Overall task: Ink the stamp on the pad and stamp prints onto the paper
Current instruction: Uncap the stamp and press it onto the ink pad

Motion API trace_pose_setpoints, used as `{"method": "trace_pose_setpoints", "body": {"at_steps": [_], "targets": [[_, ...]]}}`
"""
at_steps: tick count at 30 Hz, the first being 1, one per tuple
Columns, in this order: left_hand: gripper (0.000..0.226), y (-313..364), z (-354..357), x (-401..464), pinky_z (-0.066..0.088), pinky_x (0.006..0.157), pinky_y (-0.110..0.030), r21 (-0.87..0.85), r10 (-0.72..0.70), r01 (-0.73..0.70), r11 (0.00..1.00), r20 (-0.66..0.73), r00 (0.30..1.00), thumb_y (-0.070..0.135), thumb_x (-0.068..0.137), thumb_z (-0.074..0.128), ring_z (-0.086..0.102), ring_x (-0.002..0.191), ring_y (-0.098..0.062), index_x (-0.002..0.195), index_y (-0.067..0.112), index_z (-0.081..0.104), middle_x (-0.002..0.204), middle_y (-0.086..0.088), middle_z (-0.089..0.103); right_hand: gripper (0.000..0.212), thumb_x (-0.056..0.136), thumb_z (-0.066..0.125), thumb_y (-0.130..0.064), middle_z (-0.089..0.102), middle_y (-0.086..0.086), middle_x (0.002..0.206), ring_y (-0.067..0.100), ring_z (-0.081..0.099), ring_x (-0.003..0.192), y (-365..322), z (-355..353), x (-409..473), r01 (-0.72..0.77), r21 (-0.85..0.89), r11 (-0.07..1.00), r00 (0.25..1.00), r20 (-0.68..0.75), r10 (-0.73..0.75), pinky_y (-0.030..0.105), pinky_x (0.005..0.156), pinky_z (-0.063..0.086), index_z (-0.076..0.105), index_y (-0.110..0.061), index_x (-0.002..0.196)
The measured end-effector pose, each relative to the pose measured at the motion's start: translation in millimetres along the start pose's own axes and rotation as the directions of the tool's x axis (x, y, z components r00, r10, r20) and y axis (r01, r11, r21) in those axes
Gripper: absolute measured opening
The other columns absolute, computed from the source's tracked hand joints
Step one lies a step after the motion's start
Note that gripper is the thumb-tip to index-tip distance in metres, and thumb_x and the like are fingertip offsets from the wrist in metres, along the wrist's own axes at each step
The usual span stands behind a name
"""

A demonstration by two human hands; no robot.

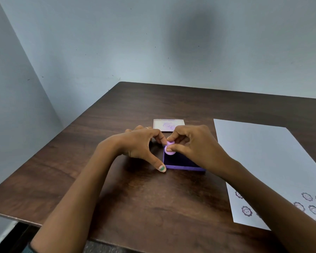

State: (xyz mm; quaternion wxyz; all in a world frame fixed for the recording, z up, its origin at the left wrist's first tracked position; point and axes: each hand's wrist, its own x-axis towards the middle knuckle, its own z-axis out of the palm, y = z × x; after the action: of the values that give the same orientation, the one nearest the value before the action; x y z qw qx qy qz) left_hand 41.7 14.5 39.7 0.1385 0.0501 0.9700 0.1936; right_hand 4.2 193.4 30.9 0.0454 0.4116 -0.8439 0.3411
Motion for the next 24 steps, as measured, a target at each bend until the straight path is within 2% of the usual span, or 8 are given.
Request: {"method": "trace_pose_setpoints", "body": {"at_steps": [4,8,13,17,21,24], "targets": [[0.057,0.6,-0.1,-0.4,0.027,0.098,-0.036,-0.002,0.002,-0.002,1.000,-0.007,1.000,0.054,0.060,0.079,0.033,0.114,-0.013,0.103,0.044,0.044,0.117,0.012,0.047,0.020,0.069,0.078,-0.019,0.075,0.007,0.083,0.005,0.060,0.066,-0.6,1.3,-1.1,0.002,-0.025,1.000,0.999,-0.033,-0.003,0.013,0.063,0.048,0.072,-0.010,0.086],[0.059,0.2,-0.3,-0.4,0.027,0.100,-0.036,-0.005,0.001,-0.001,1.000,0.000,1.000,0.054,0.060,0.079,0.033,0.115,-0.012,0.106,0.043,0.045,0.118,0.012,0.047,0.018,0.069,0.078,-0.020,0.075,0.009,0.081,0.015,0.066,0.071,-0.1,4.2,-1.6,-0.014,-0.032,0.999,0.996,-0.086,0.011,0.024,0.065,0.051,0.073,-0.007,0.080],[0.059,-0.2,0.3,0.4,0.027,0.099,-0.036,0.003,-0.001,0.001,1.000,-0.010,1.000,0.056,0.058,0.079,0.034,0.115,-0.013,0.105,0.044,0.045,0.120,0.011,0.048,0.016,0.070,0.077,-0.020,0.075,0.009,0.081,0.016,0.067,0.072,0.0,6.3,-4.2,-0.009,-0.035,0.999,0.993,-0.122,0.004,0.028,0.068,0.054,0.073,-0.008,0.079],[0.060,-0.9,1.5,0.2,0.027,0.100,-0.037,-0.001,-0.004,0.004,1.000,-0.018,1.000,0.057,0.057,0.080,0.034,0.116,-0.014,0.105,0.044,0.046,0.119,0.011,0.048,0.016,0.074,0.074,-0.022,0.075,0.011,0.083,0.020,0.067,0.073,-3.0,8.3,-6.4,0.015,-0.107,0.994,0.996,-0.085,-0.024,0.034,0.070,0.054,0.072,-0.007,0.080],[0.058,0.0,0.6,-1.0,0.028,0.099,-0.036,-0.007,-0.008,0.008,1.000,-0.015,1.000,0.054,0.058,0.080,0.034,0.115,-0.013,0.103,0.045,0.045,0.115,0.011,0.046,0.014,0.070,0.077,-0.020,0.075,0.008,0.080,0.015,0.067,0.073,-1.3,4.0,-2.6,-0.052,0.003,0.999,0.991,-0.124,0.052,0.027,0.066,0.052,0.073,-0.008,0.076],[0.058,-0.6,1.0,-0.9,0.029,0.100,-0.037,-0.013,-0.004,0.004,1.000,-0.017,1.000,0.054,0.058,0.081,0.034,0.116,-0.013,0.103,0.045,0.045,0.117,0.011,0.047,0.014,0.072,0.076,-0.021,0.075,0.008,0.079,0.016,0.066,0.072,-3.6,6.7,-4.9,-0.022,-0.053,0.998,0.994,-0.106,0.016,0.031,0.067,0.053,0.072,-0.008,0.075]]}}
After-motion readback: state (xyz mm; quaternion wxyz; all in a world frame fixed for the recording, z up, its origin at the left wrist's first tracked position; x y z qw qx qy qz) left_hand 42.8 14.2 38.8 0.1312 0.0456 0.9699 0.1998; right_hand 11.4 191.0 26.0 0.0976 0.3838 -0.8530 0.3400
